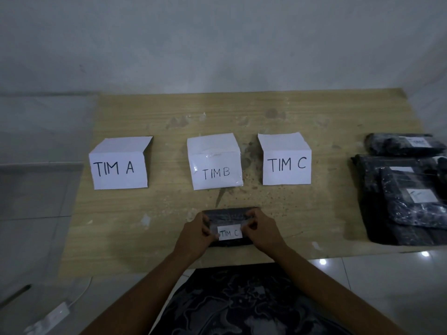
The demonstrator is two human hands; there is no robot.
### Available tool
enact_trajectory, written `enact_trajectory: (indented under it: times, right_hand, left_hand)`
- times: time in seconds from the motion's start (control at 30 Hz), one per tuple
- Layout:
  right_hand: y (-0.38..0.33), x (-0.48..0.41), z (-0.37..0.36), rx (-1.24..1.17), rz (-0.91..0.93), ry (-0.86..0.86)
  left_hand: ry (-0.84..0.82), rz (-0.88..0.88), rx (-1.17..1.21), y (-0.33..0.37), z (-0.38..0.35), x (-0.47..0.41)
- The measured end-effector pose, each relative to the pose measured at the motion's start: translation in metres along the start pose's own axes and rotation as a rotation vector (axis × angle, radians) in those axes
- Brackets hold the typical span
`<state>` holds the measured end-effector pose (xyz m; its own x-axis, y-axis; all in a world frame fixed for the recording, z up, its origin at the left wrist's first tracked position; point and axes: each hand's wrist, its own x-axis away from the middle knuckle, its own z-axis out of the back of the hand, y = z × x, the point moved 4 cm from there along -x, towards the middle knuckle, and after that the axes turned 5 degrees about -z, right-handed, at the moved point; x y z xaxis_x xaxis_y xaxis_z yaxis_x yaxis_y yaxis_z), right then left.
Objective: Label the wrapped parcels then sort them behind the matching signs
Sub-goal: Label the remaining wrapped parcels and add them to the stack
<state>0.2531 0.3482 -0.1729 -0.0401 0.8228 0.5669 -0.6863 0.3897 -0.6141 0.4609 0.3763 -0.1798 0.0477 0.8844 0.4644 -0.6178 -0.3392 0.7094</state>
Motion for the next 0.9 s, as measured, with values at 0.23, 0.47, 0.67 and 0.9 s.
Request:
enact_trajectory:
  times: [0.23,0.47,0.67,0.9]
  right_hand:
    - [0.0,0.001,-0.009,0.121,0.074,-0.026]
    - [0.013,0.005,0.002,0.266,-0.005,0.264]
    - [0.016,0.005,-0.011,0.293,-0.186,0.208]
    - [0.026,0.001,-0.006,0.378,-0.088,0.224]
  left_hand:
    - [0.005,0.004,-0.19,-0.002,0.001,0.007]
    - [0.015,0.122,-0.179,-0.012,-0.003,0.005]
    - [-0.016,0.086,-0.403,-0.009,-0.01,-0.007]
    - [-0.074,0.043,-0.587,-0.016,-0.019,-0.011]
